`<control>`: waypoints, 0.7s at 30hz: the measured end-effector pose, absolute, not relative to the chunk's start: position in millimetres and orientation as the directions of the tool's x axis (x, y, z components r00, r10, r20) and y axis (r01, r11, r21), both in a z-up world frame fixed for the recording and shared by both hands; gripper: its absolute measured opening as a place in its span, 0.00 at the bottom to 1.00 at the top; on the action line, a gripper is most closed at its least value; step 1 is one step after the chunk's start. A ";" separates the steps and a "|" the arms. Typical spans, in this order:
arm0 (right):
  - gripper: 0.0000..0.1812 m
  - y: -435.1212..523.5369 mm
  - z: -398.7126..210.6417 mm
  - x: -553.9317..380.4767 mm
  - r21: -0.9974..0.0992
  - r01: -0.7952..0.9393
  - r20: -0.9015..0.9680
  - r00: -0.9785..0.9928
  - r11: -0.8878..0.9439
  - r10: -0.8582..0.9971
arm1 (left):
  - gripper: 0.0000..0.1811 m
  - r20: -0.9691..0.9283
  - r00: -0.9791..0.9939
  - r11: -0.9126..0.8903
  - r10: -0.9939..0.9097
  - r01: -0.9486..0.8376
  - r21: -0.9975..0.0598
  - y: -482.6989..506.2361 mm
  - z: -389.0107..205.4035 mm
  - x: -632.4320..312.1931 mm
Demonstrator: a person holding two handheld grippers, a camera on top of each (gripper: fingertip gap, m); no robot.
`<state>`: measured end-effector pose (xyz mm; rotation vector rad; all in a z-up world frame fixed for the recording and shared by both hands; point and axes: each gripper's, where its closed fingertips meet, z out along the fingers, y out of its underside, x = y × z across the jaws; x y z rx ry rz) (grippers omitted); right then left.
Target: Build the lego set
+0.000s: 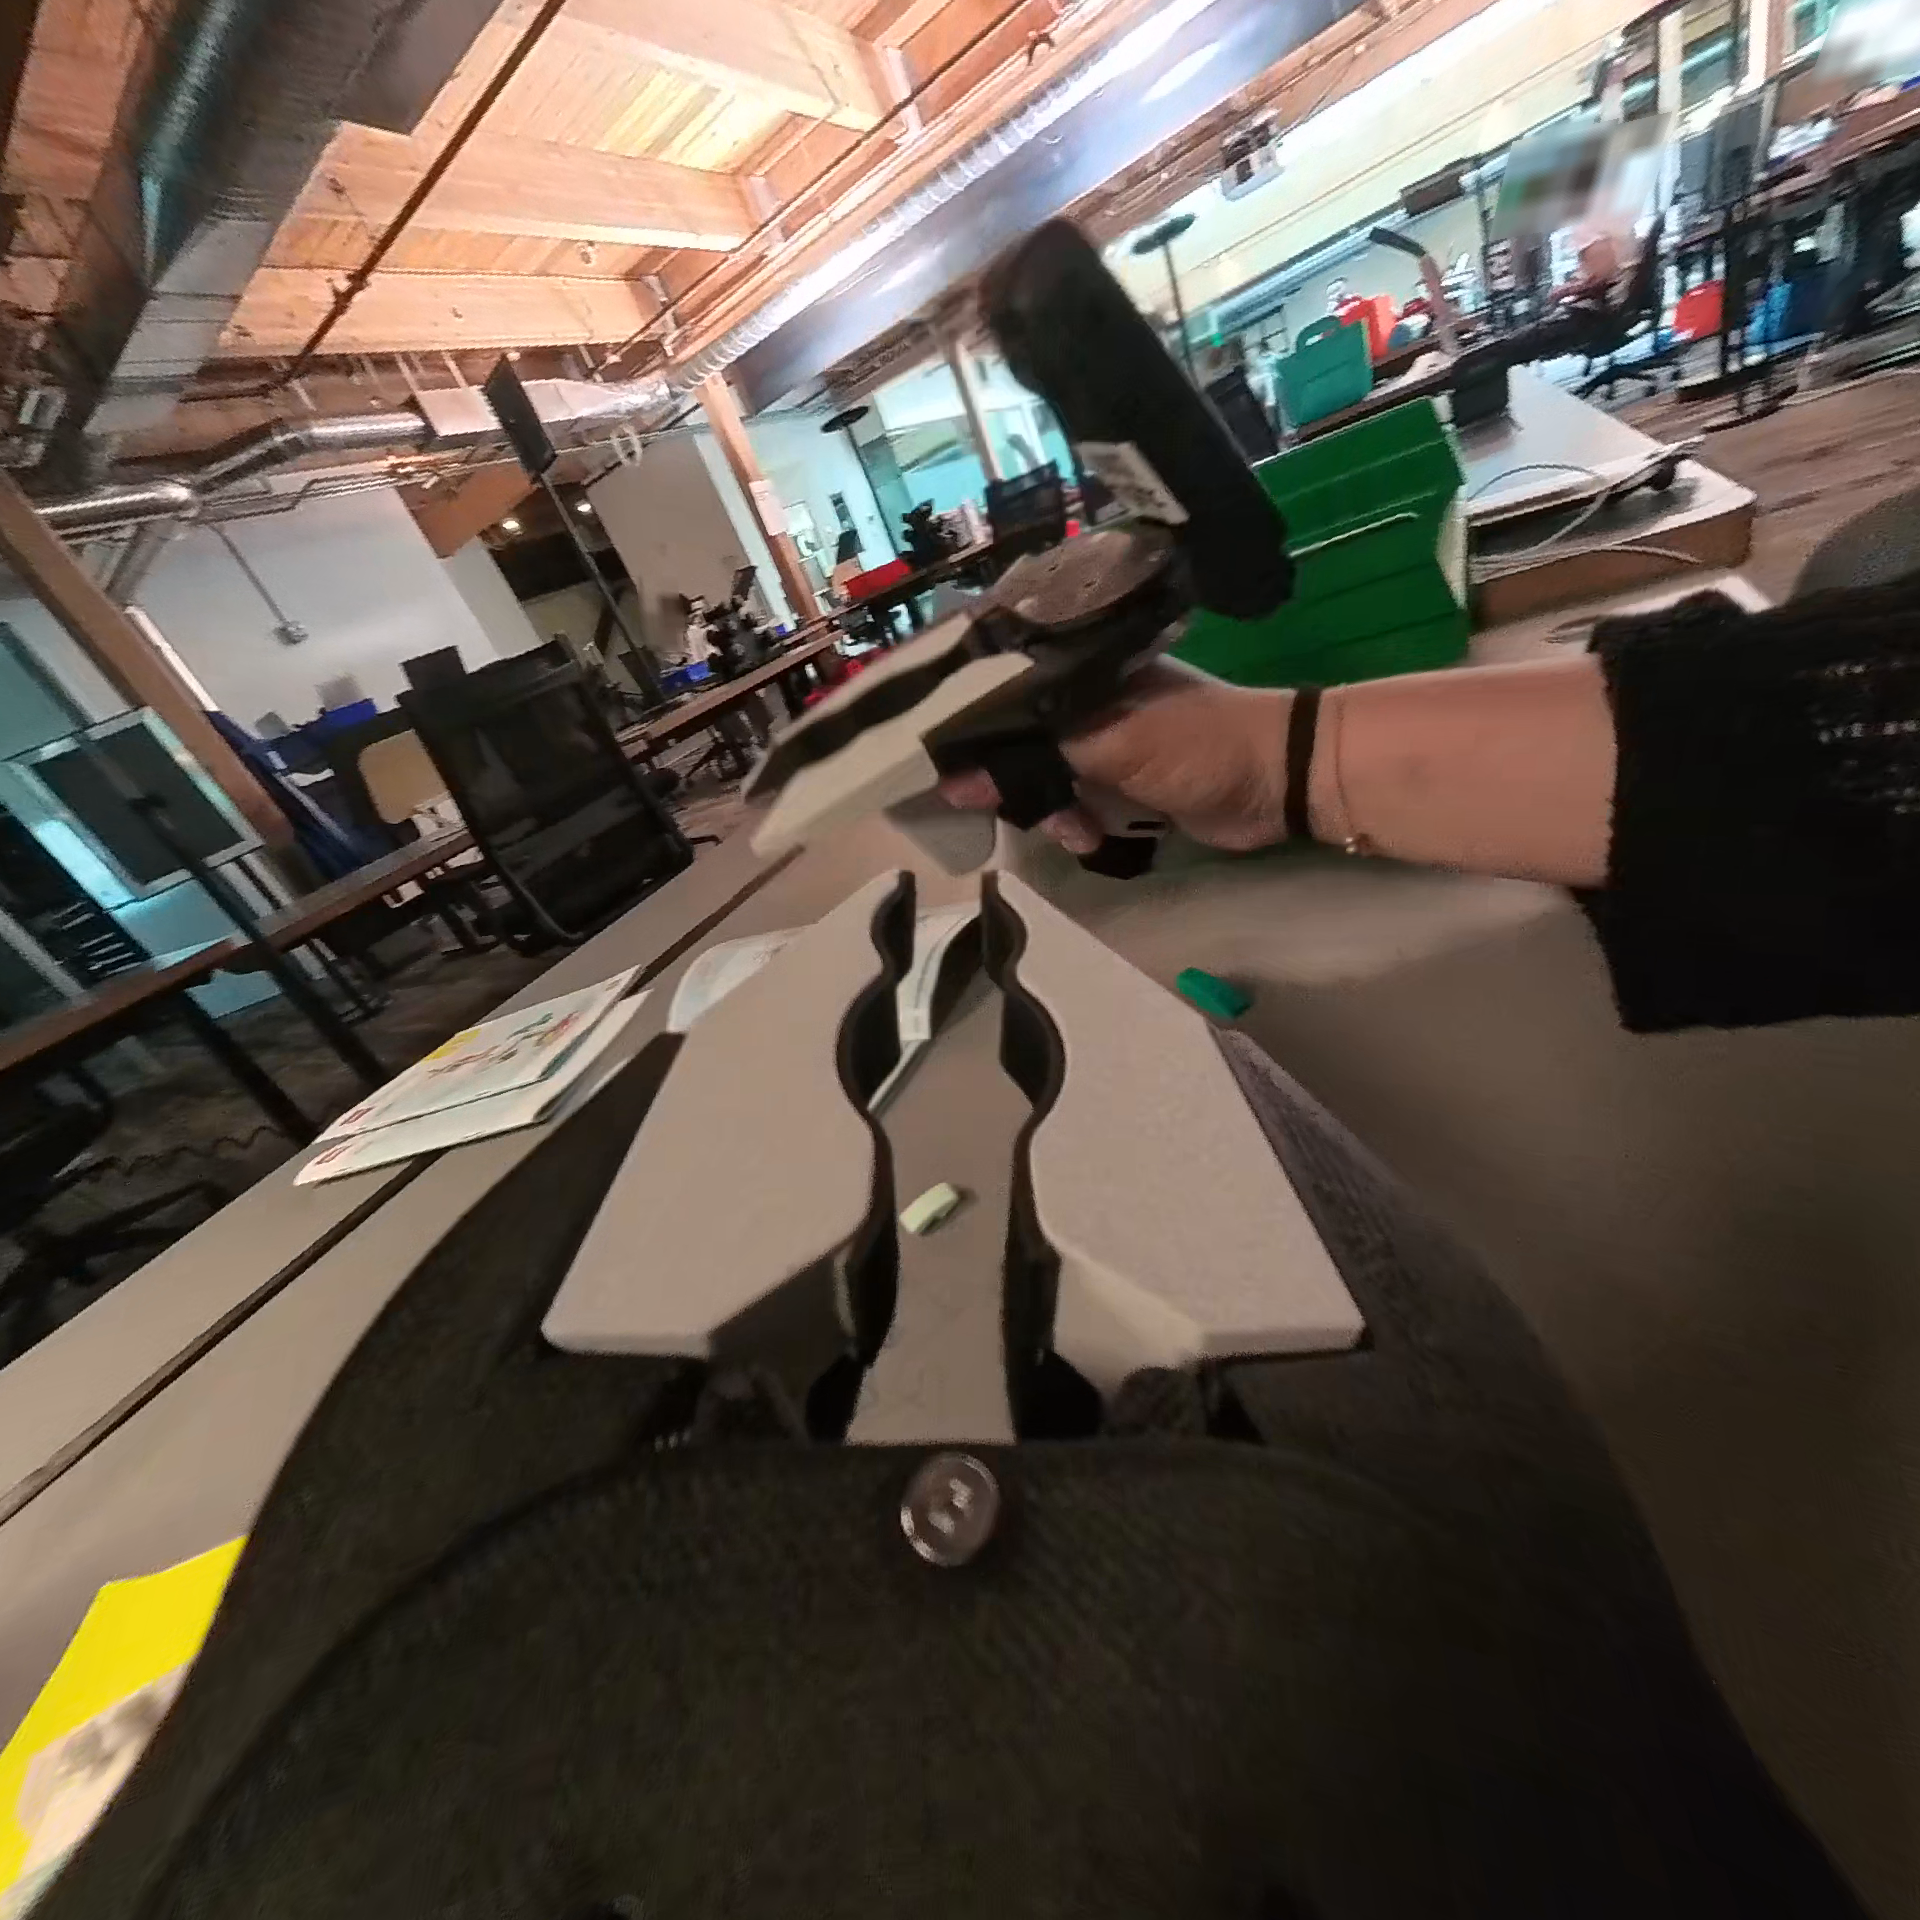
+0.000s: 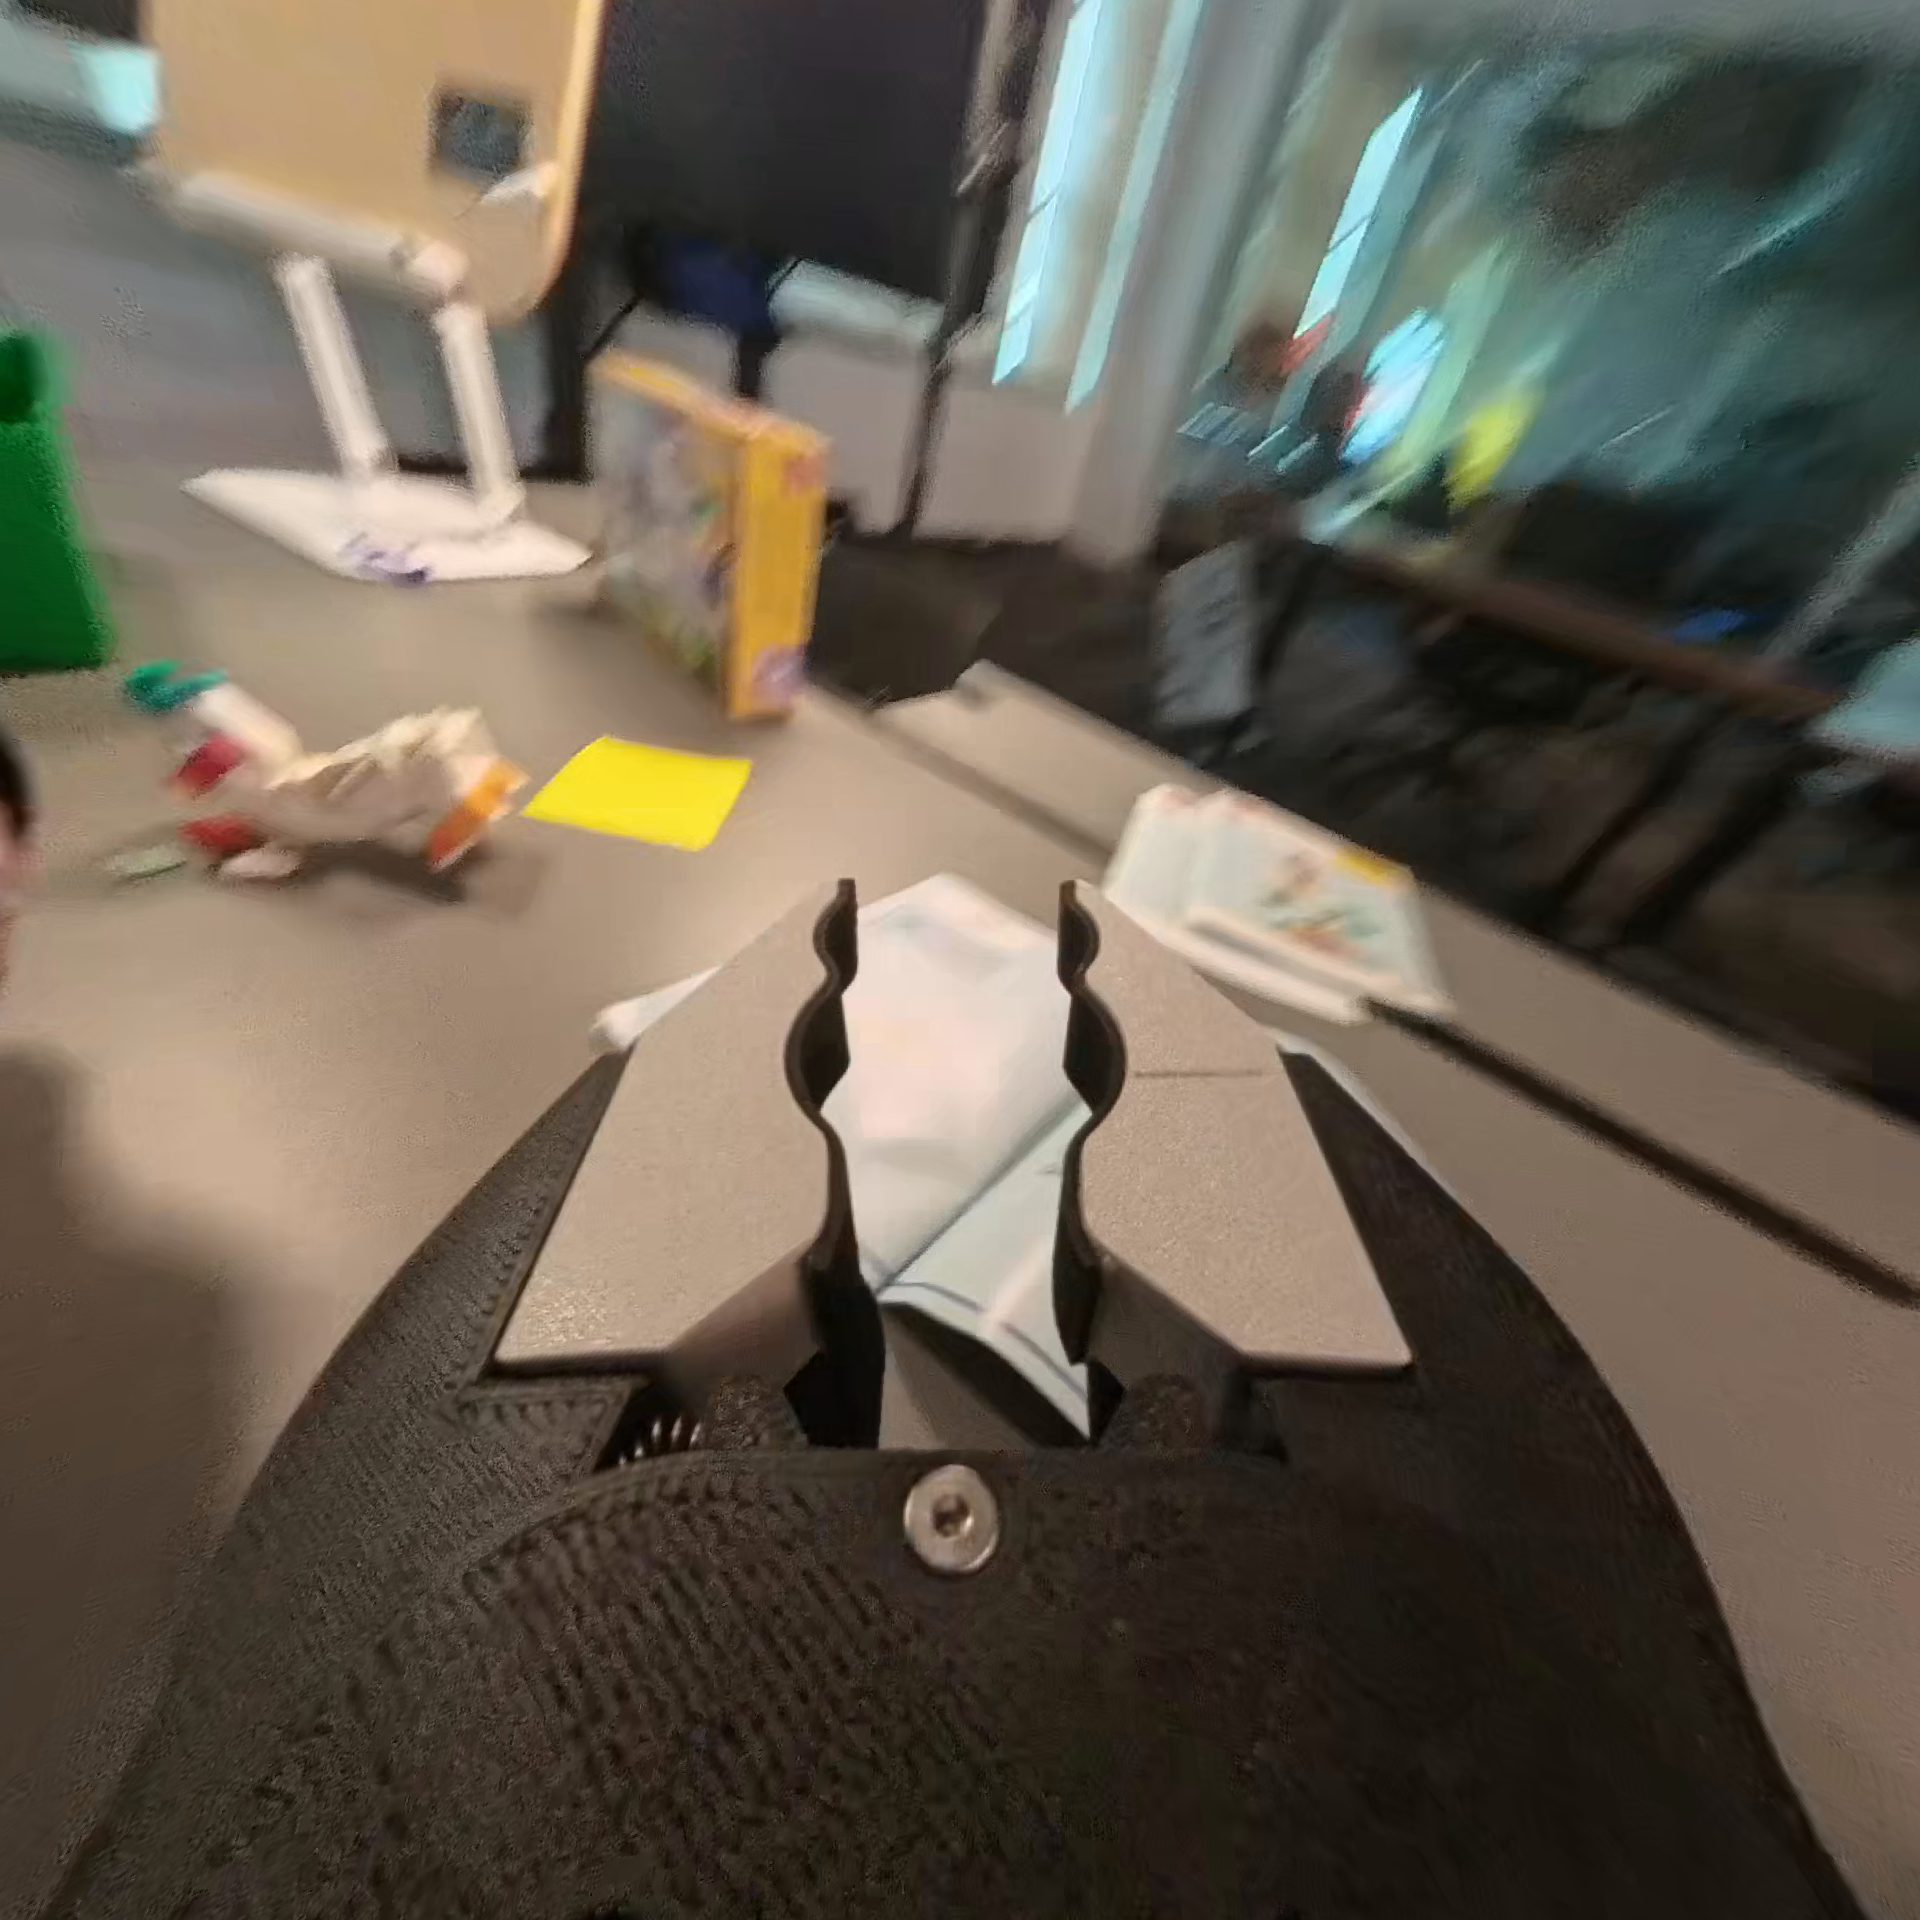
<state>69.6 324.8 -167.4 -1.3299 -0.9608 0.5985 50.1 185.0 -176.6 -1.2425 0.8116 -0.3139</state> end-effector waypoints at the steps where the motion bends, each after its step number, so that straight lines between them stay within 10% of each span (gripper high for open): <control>1: 0.19 324.8 -158.0 83.0 -0.961 0.125 0.271 0.587 0.245 0.763 | 0.06 -0.376 0.675 0.325 -0.635 -0.209 -0.922 182.6 -178.0 54.0; 10: 0.01 333.0 -146.0 184.1 -0.930 0.132 0.246 0.916 0.342 0.317 | 0.06 -0.359 0.676 0.304 -0.643 -0.205 -0.930 179.5 -179.3 52.7; 21: 0.00 340.8 -160.3 186.7 -0.959 0.083 0.180 0.917 0.271 0.356 | 0.07 0.057 0.761 0.039 -0.646 0.108 -0.993 82.6 -107.4 -24.0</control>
